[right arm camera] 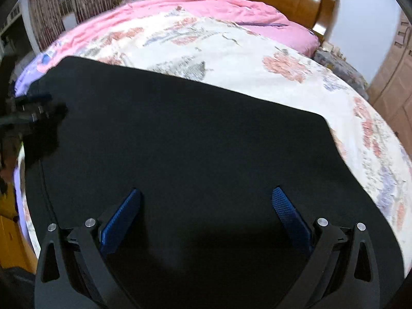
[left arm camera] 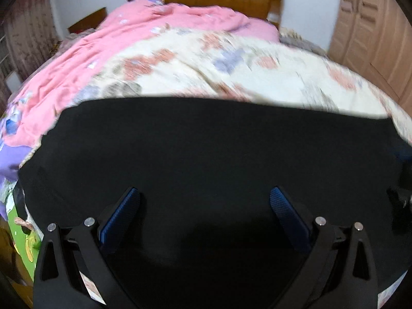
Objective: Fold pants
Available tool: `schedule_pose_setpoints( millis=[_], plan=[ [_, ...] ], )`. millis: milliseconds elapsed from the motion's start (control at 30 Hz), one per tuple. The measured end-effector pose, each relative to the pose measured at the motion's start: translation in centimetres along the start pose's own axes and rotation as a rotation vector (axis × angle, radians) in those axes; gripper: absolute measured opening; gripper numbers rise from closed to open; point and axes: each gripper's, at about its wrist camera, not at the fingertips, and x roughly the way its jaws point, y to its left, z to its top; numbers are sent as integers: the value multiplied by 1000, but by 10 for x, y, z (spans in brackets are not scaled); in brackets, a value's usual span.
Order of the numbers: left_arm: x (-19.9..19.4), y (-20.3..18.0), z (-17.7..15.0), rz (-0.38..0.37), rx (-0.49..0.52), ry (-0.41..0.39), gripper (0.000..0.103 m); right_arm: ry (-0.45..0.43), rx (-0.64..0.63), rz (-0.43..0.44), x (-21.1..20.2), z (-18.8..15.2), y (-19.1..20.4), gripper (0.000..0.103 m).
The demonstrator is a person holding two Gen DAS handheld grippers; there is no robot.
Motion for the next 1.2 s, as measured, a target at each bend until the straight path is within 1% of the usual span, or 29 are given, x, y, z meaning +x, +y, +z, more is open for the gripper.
schedule_pose_setpoints(
  millis=[33,67,133,167,200,233,267,300,333,400,433,500,733,767,867,933,1067,1133,1200],
  plan=[
    [-1,10,8,-28,-30,-10,101,0,9,-10,-3,1,-1,98],
    [0,18,16,-36,-50,-17,101,-16,14,-7,-6,5,-3,98],
    [11,30,35,2,-63,-16,101,-60,24,14,-8,16,-4,98],
    [19,33,42,15,-62,-3,101,-79,30,21,-6,23,-3,98],
    [33,38,48,25,-63,34,101,-93,31,31,-2,30,-2,98],
    [44,43,50,31,-68,63,101,-82,30,7,14,42,-1,98],
    [48,45,51,32,-74,75,102,-48,41,-29,24,45,-3,98],
    [52,48,51,19,-84,77,102,-36,51,-25,28,44,-7,99],
    [51,50,48,11,-93,68,102,-61,63,-6,26,41,-10,99],
    [50,49,44,15,-80,50,102,-77,65,-1,25,35,-13,99],
    [51,50,42,9,-87,36,102,-77,64,-4,24,34,-13,99],
    [53,54,42,0,-98,33,102,-76,67,-4,23,32,-15,99],
    [52,53,41,2,-93,23,102,-72,87,-18,21,30,-17,99],
    [52,53,41,1,-93,21,102,-69,91,-24,21,29,-18,99],
    [53,53,41,2,-93,21,102,-30,131,-80,16,29,-16,99],
    [53,53,41,0,-95,21,102,-19,141,-97,11,29,-9,99],
    [51,52,40,16,-96,18,102,-43,72,-30,-3,26,31,99],
    [49,51,39,22,-93,11,102,-57,-11,23,-6,26,64,99],
    [49,50,38,27,-84,8,102,-37,-86,14,-1,25,86,99]
  ],
)
